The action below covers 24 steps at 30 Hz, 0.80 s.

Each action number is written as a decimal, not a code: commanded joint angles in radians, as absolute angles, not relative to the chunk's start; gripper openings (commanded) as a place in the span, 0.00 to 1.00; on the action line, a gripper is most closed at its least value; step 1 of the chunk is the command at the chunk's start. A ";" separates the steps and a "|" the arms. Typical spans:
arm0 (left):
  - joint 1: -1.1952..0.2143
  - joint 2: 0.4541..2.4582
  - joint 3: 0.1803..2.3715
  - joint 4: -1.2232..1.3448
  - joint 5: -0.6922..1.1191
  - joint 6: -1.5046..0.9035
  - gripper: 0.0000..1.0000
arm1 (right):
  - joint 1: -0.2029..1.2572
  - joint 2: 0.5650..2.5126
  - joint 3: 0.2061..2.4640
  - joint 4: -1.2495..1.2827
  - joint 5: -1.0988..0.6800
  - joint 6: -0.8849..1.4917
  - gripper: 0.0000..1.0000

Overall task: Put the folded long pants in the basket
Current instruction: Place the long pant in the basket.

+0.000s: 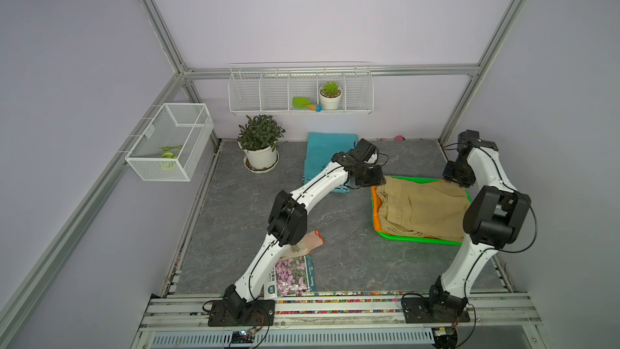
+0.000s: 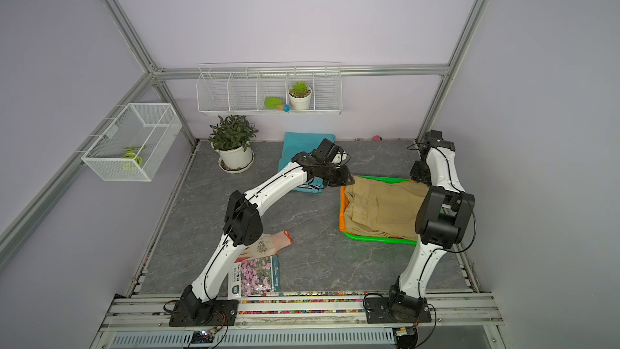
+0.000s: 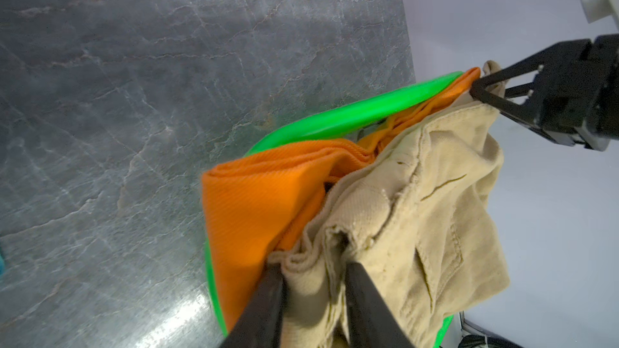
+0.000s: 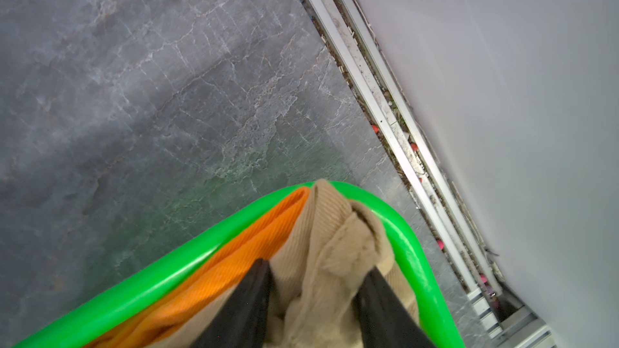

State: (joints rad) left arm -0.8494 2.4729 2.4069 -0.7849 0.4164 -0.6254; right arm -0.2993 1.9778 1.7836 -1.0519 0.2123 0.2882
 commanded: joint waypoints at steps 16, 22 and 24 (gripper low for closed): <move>-0.841 2.391 2.445 -0.696 0.277 -0.492 0.00 | -0.302 1.853 1.683 -0.834 0.089 0.296 0.17; -0.840 2.393 2.424 -0.694 0.269 -0.486 0.08 | -0.302 1.868 1.657 -0.800 0.092 0.308 0.19; -0.838 2.402 2.437 -0.712 0.279 -0.489 0.12 | -0.302 1.887 1.672 -0.819 0.097 0.309 0.27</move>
State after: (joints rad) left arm -0.8528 2.4310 2.4126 -0.7315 0.3119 -0.5083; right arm -0.3035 1.8812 1.6703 -0.8707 0.1101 0.3054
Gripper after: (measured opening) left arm 0.111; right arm 0.260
